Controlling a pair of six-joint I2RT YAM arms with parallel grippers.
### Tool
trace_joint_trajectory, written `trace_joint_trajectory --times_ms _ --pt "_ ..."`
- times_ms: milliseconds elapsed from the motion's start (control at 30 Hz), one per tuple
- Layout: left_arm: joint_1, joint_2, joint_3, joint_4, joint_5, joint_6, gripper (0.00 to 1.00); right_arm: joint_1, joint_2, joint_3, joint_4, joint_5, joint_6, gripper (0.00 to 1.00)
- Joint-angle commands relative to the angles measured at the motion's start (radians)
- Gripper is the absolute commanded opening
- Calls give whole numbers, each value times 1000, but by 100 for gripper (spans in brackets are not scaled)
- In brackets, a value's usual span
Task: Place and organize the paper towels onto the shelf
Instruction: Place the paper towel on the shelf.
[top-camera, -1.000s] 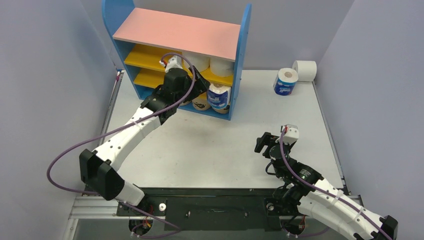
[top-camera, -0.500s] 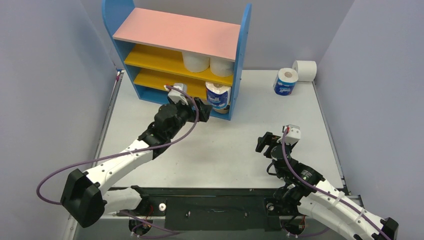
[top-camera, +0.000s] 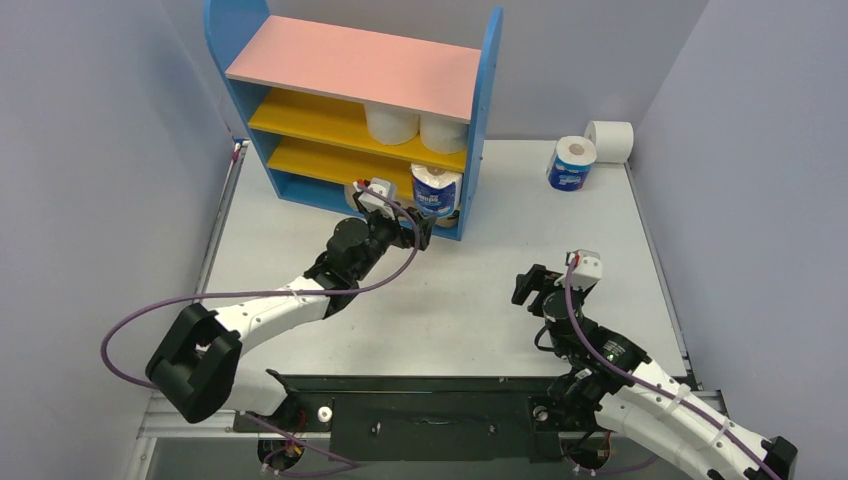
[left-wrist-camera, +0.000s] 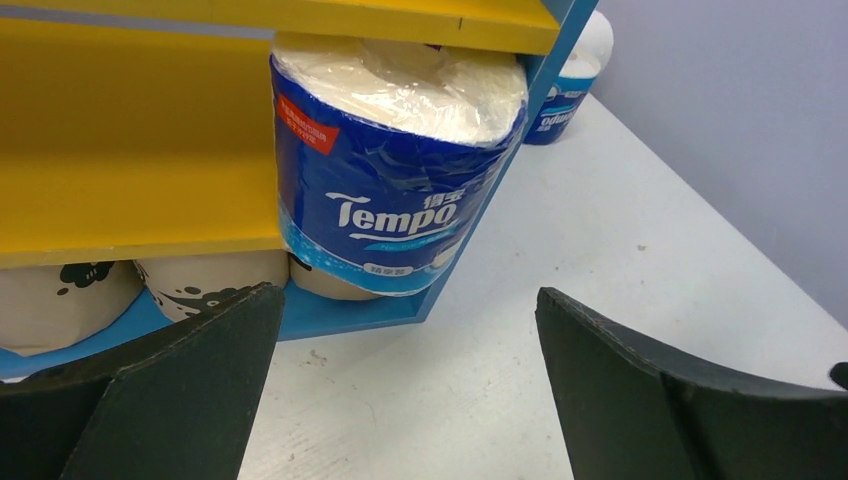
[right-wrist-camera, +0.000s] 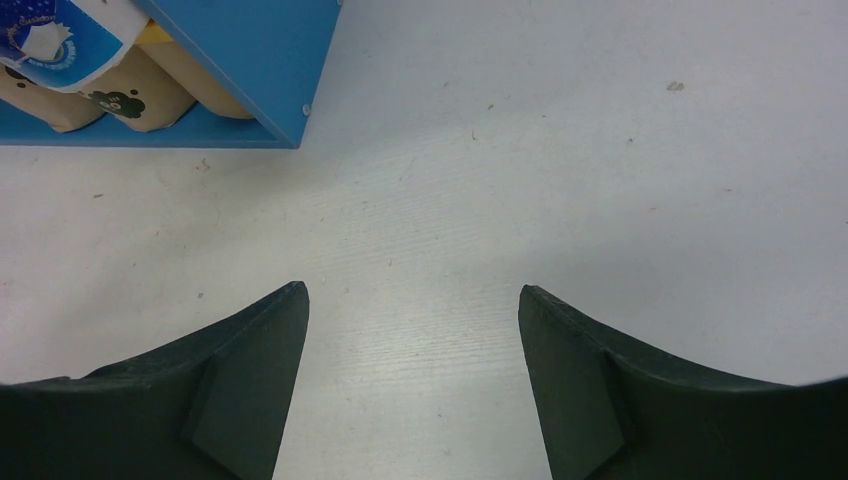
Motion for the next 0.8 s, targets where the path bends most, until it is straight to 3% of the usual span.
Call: trace_joint_trajectory --times_ms 0,367,767 --pt "7 53 14 138 7 59 99 -4 -14 0 21 12 -8 72" --pt "60 200 85 224 85 31 100 -5 -6 2 15 22 -6 72" --pt "61 315 166 248 91 26 89 -5 -7 -1 14 31 -6 72"
